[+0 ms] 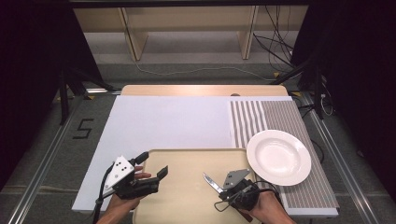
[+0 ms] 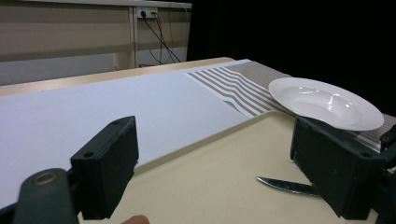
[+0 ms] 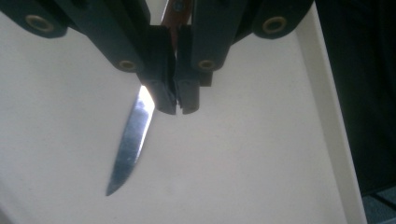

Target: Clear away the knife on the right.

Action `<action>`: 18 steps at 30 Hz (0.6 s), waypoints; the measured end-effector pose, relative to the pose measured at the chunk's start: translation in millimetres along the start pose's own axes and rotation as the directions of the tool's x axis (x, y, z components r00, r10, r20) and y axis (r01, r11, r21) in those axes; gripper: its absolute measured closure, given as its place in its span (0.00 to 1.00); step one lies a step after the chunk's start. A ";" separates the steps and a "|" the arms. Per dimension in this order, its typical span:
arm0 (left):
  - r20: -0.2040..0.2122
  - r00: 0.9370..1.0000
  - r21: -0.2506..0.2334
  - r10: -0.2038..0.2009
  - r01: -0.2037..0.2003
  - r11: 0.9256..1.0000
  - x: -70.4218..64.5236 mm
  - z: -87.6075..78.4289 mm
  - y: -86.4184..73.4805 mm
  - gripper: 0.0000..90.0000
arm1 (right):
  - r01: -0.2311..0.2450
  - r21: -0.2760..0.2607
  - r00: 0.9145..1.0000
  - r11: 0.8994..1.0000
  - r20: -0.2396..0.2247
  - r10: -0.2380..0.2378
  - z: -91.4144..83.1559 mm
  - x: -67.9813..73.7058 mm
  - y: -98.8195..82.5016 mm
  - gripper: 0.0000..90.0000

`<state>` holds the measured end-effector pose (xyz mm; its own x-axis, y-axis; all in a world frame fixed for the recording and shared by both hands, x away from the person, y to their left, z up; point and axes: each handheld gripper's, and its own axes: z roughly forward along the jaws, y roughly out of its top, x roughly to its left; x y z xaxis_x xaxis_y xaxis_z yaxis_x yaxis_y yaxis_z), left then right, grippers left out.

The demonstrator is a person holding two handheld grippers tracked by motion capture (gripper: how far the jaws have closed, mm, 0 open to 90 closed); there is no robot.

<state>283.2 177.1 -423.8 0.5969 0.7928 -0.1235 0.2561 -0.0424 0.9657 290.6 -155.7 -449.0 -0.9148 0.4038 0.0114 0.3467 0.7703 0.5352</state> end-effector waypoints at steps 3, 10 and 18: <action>0.000 1.000 0.000 -0.001 0.001 1.000 -0.2 0.1 -0.1 0.17 | 0.024 0.017 1.000 1.000 0.004 -0.024 4.8 2.2 0.3 0.99; 0.000 1.000 0.001 -0.001 0.001 1.000 -0.1 0.0 -0.1 0.17 | 0.029 0.069 1.000 0.997 0.008 -0.030 14.3 2.3 -0.8 0.99; -0.001 1.000 0.001 -0.001 0.001 1.000 0.1 0.0 -0.1 0.17 | -0.006 0.106 1.000 0.994 0.004 0.006 16.0 -1.3 -2.4 1.00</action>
<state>283.3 177.2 -423.9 0.5961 0.7933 -0.1238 0.2575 -0.0429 0.9653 294.3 -150.2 -463.8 -0.9121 0.4099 0.0114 0.3722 0.8158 0.4426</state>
